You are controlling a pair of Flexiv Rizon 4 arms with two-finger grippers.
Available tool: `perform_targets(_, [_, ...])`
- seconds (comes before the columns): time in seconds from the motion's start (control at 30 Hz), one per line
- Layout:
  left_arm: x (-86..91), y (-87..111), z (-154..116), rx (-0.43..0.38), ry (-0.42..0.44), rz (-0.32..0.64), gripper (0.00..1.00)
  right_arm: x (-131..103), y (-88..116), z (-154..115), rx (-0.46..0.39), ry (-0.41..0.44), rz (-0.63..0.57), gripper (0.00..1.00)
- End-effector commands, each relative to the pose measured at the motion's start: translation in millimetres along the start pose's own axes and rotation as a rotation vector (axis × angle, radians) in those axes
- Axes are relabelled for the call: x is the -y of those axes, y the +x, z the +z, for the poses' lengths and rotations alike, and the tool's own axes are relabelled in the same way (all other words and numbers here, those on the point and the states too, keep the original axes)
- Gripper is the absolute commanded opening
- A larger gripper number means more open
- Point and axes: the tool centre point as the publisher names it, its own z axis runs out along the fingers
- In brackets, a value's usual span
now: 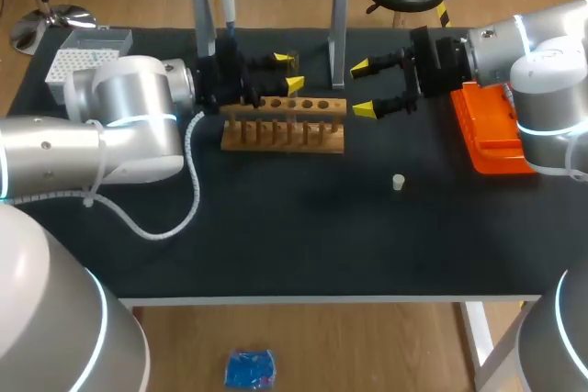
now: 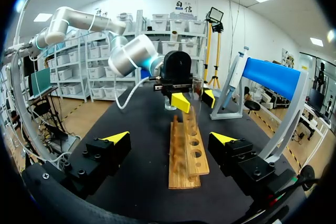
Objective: Invert the test tube, pick up the pipette, mount the tip to pipette, aspirate from beaker and dispense into the tube, eject the tip, return the pipette, and cap with the stopper.
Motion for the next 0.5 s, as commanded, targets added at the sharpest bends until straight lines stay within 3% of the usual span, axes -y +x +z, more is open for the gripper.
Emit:
perform_targets(0.03, [9.1, 2.2, -2, -0.034, -0.060, 0.002, 1.00, 0, 1, 0, 0.002, 0.002, 0.000, 1.00])
perform_targets(0.2, [37.2, 7.7, -22, -0.108, -0.237, 0.054, 1.00, 0, 1, 0, 0.002, 0.002, 0.000, 1.00])
perform_targets(0.33, [60.5, 14.8, -54, -0.145, -0.371, 0.095, 1.00, 0, 1, 0, 0.002, 0.002, 0.000, 1.00])
perform_targets(0.5, [85.7, 21.6, -106, -0.175, -0.421, 0.143, 1.00, 0, 1, 0, 0.002, 0.002, 0.000, 1.00])
